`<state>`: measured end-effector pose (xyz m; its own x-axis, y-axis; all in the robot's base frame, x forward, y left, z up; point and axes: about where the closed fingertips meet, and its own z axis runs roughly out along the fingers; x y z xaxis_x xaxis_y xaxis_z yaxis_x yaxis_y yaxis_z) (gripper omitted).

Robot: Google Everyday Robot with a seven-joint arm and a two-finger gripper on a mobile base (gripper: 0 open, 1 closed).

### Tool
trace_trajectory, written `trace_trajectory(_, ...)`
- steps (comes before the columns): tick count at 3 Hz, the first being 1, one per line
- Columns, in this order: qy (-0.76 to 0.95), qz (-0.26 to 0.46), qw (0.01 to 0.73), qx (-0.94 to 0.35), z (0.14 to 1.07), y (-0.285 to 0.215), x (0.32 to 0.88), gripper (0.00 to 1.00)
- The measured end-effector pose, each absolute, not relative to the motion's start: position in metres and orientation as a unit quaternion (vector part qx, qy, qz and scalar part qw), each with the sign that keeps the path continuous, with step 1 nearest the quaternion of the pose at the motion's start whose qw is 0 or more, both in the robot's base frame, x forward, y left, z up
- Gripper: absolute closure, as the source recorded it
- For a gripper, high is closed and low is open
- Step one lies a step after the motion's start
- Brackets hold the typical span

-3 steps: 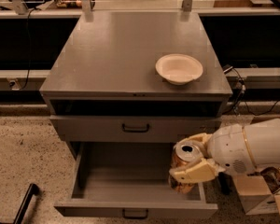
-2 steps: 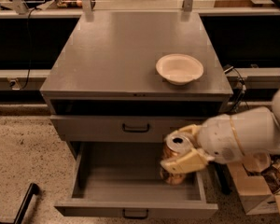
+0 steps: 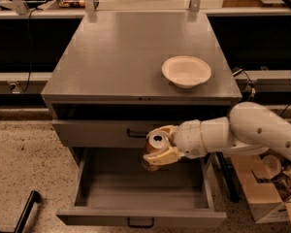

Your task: Place orange can into middle drawer

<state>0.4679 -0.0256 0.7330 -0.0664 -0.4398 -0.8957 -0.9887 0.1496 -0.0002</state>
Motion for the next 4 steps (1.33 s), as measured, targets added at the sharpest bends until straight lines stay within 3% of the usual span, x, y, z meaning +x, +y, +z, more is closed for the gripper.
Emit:
trace_trajectory(2, 0.646, 0.347, 0.395, -0.553, 0.709, -0.023, 0.474, 1.0)
trace_trajectory(4, 0.676, 0.33, 0.423, -0.505, 0.556, -0.046, 0.469, 1.0)
